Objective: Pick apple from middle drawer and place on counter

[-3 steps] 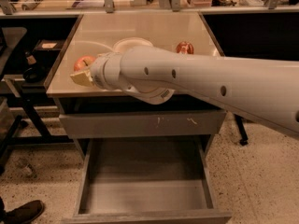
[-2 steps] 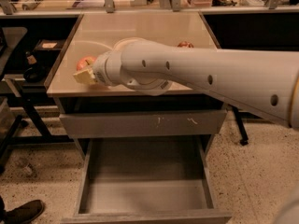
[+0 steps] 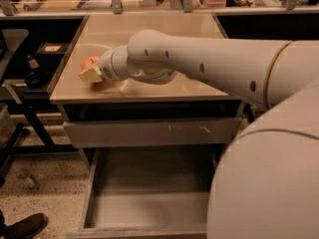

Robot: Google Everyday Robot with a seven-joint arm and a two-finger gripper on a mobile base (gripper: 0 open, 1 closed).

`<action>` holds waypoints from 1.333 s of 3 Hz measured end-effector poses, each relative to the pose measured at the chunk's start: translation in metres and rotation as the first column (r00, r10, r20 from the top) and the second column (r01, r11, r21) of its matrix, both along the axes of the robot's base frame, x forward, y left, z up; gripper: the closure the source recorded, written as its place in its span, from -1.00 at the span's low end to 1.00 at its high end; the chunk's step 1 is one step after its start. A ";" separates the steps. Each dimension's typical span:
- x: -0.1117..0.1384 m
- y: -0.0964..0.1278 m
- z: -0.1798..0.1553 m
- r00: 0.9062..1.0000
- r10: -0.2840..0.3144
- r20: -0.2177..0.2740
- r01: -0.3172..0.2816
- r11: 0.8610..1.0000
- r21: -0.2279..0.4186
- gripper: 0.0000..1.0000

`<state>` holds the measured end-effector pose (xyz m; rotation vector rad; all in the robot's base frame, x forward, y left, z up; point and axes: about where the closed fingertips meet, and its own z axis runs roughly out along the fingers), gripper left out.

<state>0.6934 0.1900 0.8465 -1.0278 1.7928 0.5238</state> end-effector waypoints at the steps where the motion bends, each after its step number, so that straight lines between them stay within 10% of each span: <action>1: 0.001 0.001 0.001 1.000 0.002 0.001 -0.002 1.000 0.002 0.63; 4: 0.001 0.001 0.001 1.000 0.002 0.001 -0.002 1.000 0.002 -0.77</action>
Offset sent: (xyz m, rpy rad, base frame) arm 0.0013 0.0007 0.0013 0.0016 -0.0006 0.0017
